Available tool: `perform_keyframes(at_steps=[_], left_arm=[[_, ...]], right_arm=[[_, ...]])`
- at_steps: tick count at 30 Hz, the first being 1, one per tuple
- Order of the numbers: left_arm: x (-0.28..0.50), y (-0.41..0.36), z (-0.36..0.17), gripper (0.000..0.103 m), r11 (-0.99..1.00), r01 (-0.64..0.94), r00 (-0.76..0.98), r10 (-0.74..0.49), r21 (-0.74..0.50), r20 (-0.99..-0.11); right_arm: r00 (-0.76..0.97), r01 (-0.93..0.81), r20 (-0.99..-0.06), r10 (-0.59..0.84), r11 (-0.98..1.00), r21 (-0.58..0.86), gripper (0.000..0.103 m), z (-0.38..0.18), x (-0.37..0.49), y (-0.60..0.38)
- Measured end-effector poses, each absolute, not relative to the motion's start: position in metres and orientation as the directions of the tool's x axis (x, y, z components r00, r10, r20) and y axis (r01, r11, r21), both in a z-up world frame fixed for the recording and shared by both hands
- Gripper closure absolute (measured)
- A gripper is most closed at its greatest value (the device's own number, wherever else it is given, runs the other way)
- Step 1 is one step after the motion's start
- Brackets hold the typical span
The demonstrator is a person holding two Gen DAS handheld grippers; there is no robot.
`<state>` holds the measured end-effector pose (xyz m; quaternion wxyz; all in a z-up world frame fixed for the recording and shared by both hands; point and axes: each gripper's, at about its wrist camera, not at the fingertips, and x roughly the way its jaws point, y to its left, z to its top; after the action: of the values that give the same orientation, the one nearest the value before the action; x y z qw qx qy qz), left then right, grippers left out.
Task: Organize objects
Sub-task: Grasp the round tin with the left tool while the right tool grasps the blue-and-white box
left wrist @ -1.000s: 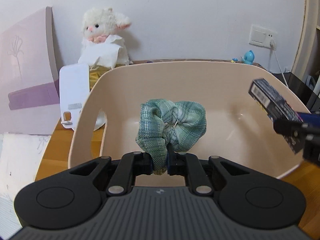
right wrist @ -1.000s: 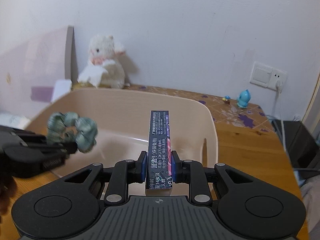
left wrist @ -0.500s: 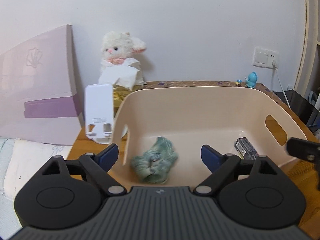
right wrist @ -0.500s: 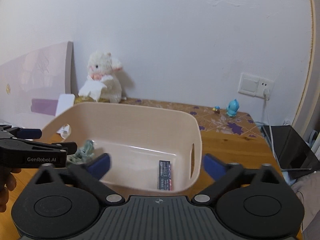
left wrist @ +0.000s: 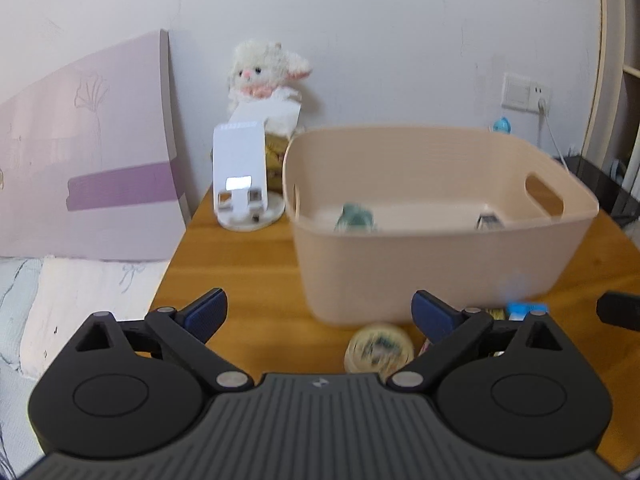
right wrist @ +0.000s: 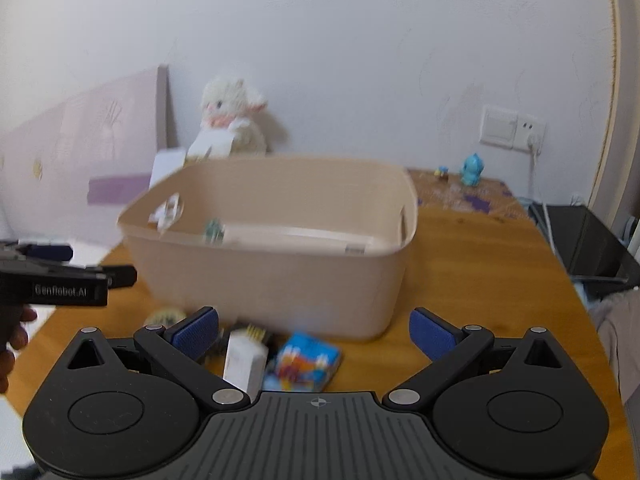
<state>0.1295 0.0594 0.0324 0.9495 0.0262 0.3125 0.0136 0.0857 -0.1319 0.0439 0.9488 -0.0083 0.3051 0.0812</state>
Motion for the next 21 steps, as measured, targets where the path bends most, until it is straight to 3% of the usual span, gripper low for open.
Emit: perform_keyframes(at_steps=[9, 21], left_arm=[[0.11, 0.072, -0.013, 0.004, 0.994, 0.027, 0.753, 0.047, 0.102, -0.656], [0.109, 0.071, -0.045, 0.004, 0.993, 0.061, 0.737, 0.024, 0.102, -0.675]], right_arm=[[0.735, -0.196, -0.654, 0.177, 0.98, 0.046, 0.0, -0.009, 0.068, -0.125], [0.687, -0.249, -0.707, 0.167, 0.968, -0.013, 0.0, -0.052, 0.066, -0.109]])
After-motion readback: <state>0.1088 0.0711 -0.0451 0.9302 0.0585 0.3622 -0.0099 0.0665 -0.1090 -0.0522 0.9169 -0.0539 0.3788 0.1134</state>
